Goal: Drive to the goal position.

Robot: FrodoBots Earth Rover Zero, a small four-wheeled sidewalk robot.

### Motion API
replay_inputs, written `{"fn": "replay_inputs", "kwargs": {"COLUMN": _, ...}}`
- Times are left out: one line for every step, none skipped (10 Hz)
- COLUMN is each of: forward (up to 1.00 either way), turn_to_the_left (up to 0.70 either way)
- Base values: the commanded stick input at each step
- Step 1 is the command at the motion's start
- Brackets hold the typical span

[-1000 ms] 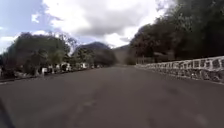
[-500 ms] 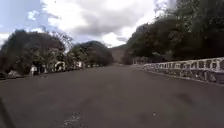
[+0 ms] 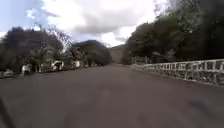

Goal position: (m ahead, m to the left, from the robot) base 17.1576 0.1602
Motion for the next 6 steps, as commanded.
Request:
{"fn": "replay_inputs", "kwargs": {"forward": 1.00, "turn_to_the_left": 0.00}}
{"fn": "replay_inputs", "kwargs": {"forward": 1.00, "turn_to_the_left": 0.00}}
{"fn": "replay_inputs", "kwargs": {"forward": 1.00, "turn_to_the_left": 0.00}}
{"fn": "replay_inputs", "kwargs": {"forward": 1.00, "turn_to_the_left": 0.00}}
{"fn": "replay_inputs", "kwargs": {"forward": 1.00, "turn_to_the_left": 0.00}}
{"fn": "replay_inputs", "kwargs": {"forward": 1.00, "turn_to_the_left": 0.00}}
